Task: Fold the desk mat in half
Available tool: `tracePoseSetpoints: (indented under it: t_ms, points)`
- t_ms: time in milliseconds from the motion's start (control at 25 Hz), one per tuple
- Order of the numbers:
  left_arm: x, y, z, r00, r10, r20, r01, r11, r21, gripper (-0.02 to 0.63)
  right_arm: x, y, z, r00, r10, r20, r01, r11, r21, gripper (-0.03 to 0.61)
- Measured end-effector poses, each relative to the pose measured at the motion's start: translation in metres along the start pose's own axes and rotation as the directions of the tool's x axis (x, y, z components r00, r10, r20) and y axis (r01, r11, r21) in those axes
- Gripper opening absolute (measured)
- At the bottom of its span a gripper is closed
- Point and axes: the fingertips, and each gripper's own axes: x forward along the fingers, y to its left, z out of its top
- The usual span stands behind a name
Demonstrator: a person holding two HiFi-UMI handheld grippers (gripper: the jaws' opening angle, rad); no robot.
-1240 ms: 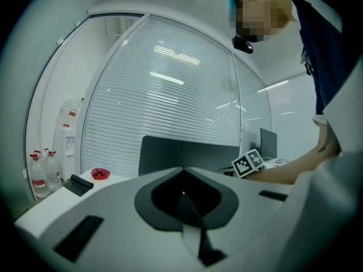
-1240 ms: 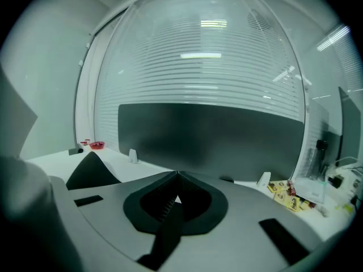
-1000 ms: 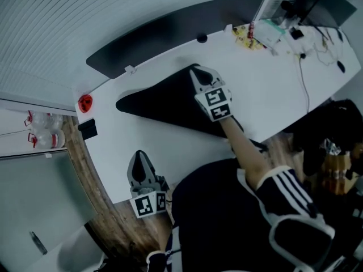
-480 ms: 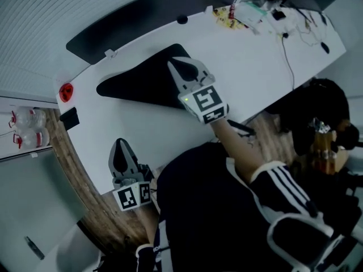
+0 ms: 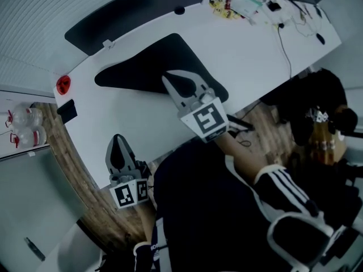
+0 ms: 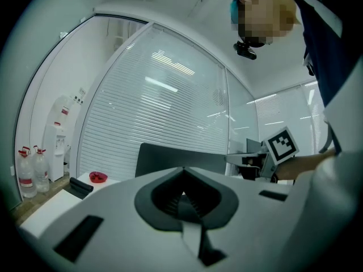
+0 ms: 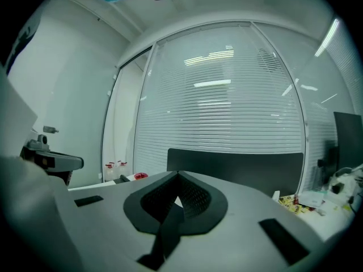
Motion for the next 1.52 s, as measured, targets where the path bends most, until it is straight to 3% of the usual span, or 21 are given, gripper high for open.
tracePoseSetpoints:
  t_ms: [120,400,960,1520]
  points:
    - [-0.005,0.0,0.001,1.0,-0.015,0.002,0.015,1.0,-0.002,0.003,-0.013,0.02,0.0,0.999,0.027,-0.029,-0.028,0.998,-0.05,0.003]
    - [-0.019,-0.003,0.002,0.999,-0.054,0.008,0.054,0.998,-0.019,0.003,-0.037,0.057,0.0,0.996,0.079,-0.032,-0.081,0.995,-0.063,0.003]
    - [-0.063,-0.006,-0.004,0.998,-0.058,-0.005,0.057,0.998,-0.037,0.003,-0.088,0.115,-0.025,0.988,0.119,-0.1,-0.122,0.992,-0.023,0.003]
    - [-0.109,-0.016,-0.024,0.995,-0.088,-0.044,0.086,0.995,-0.045,0.003,-0.122,0.145,-0.054,0.983,0.108,-0.149,-0.104,0.994,0.031,0.003]
